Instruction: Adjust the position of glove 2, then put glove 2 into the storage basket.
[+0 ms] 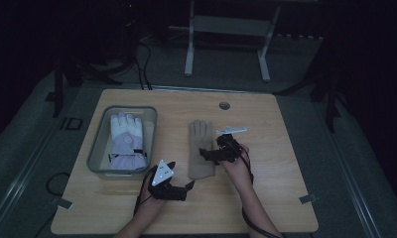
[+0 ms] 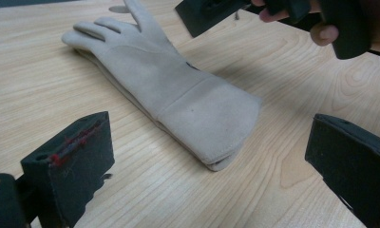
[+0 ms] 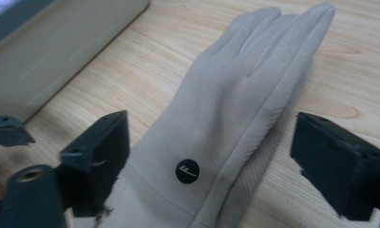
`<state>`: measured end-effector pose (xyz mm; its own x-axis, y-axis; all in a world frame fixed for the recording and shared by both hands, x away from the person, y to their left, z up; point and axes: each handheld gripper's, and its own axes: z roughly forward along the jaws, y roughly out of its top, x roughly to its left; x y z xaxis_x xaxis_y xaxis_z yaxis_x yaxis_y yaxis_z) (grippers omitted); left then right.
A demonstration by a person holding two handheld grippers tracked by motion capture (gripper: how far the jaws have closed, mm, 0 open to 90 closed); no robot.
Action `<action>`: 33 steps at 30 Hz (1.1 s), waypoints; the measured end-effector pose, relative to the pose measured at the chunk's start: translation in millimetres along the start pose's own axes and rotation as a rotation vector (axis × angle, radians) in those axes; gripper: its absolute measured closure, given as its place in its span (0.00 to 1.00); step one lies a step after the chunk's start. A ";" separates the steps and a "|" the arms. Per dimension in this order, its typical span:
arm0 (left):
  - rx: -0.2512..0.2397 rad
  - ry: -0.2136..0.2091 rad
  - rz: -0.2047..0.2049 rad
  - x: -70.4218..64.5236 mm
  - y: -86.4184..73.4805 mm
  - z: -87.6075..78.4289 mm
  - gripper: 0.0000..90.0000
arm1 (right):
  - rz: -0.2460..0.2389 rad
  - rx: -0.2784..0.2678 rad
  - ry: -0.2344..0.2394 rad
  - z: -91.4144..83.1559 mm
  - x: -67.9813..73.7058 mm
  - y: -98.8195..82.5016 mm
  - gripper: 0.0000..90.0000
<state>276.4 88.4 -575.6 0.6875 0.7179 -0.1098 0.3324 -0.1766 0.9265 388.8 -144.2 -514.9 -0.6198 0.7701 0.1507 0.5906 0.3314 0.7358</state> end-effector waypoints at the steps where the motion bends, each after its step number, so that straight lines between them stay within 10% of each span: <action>1: 0.004 -0.006 -0.005 0.9 0.2 0.4 0.03 | -0.002 0.008 0.014 -1.2 -1.3 -0.5 0.13; 10: 0.022 -0.013 0.000 -1.9 0.4 1.5 0.05 | -0.035 -0.026 0.011 -12.7 -19.5 -9.6 0.20; 21: 0.101 -0.040 -0.020 -2.1 5.1 7.5 0.05 | 0.034 0.014 0.023 -22.2 -33.8 -16.7 0.13; 33: 0.183 -0.092 0.181 -17.3 29.8 17.4 0.09 | 0.010 0.006 0.004 -17.6 -40.6 2.6 0.23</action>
<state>285.6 59.0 -552.3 0.7992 0.6009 0.0118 0.3041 -0.4213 0.8544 406.4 -184.2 -507.6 -0.6162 0.7711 0.1605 0.5995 0.3270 0.7305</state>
